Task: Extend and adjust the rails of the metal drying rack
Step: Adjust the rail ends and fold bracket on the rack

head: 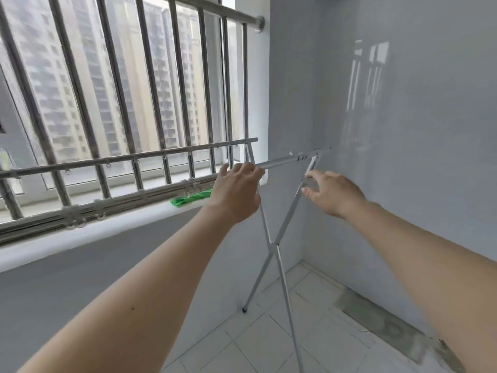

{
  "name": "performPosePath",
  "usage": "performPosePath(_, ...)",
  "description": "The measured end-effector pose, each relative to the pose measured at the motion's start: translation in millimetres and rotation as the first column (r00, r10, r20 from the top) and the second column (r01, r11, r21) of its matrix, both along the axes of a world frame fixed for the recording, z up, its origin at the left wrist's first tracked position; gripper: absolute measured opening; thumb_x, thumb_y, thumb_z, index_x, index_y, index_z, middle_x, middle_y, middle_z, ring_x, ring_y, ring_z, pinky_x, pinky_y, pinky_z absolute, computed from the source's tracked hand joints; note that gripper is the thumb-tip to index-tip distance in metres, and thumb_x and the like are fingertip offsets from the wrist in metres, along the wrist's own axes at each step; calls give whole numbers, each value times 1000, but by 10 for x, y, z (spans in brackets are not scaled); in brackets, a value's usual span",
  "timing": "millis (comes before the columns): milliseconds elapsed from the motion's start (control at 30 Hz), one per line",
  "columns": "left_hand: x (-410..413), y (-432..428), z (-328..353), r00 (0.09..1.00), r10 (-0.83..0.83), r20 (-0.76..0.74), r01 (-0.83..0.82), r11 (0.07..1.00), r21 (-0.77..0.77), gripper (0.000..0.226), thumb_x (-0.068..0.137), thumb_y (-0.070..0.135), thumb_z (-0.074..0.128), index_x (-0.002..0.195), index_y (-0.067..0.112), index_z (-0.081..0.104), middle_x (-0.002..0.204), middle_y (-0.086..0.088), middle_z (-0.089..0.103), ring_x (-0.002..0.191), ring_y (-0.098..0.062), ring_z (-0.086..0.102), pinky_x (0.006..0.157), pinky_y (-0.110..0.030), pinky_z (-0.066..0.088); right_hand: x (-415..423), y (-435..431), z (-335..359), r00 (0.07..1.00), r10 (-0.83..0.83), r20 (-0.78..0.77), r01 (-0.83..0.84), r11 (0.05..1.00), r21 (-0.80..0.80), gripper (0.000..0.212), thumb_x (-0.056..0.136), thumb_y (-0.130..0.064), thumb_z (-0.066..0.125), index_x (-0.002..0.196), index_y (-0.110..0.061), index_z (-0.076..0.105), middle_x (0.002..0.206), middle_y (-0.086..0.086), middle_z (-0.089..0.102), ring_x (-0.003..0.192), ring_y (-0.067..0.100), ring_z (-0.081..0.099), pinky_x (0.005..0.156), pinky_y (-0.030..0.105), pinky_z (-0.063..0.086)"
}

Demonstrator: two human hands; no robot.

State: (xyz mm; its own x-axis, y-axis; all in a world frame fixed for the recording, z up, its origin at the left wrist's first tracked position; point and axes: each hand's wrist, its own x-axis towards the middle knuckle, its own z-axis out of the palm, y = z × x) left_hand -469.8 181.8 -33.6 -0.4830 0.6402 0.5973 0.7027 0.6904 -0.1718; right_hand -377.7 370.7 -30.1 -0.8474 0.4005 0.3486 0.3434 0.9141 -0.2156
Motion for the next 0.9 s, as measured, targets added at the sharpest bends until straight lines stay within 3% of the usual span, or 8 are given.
performPosePath(267,-455,892,-81,999,28,-16,-28,999,-21,52,81,26,56,131,20,42,136,-5,43,129,-25,36,114,-49,13,-545,639,-270,998,23,54,-20,998,-67,43,95,-44,45,129,-18,53,133,11,51,123,31,47,95,38,41)
performPosePath(600,-1139,2172,30,989,126,78,-125,992,-19,59,80,39,58,130,14,37,130,-9,47,123,-29,41,109,-50,23,-1291,1718,-446,991,-44,123,55,995,-80,47,95,-44,45,127,-11,53,135,10,51,121,29,49,96,39,44)
performPosePath(700,-1438,2360,110,971,210,116,-203,977,-72,54,79,36,59,125,13,41,123,-9,50,117,-29,45,101,-46,30,-1640,2013,-444,987,-58,150,82,984,-161,53,92,-43,50,135,-11,46,136,11,53,124,30,50,97,38,44)
performPosePath(833,-1776,2566,154,946,284,155,-269,957,-108,25,81,22,55,104,14,54,102,-7,62,84,-26,53,69,-31,35,-2114,2281,-639,985,-9,174,65,946,-317,71,87,-42,61,144,-8,35,141,12,49,129,31,47,100,38,43)
performPosePath(900,-1857,2668,162,953,281,117,-266,956,-123,16,80,16,53,96,14,58,95,-7,65,80,-27,55,65,-29,35,-2321,2338,-754,983,37,178,32,929,-368,73,84,-41,65,142,-7,37,141,12,49,129,31,47,99,36,41)
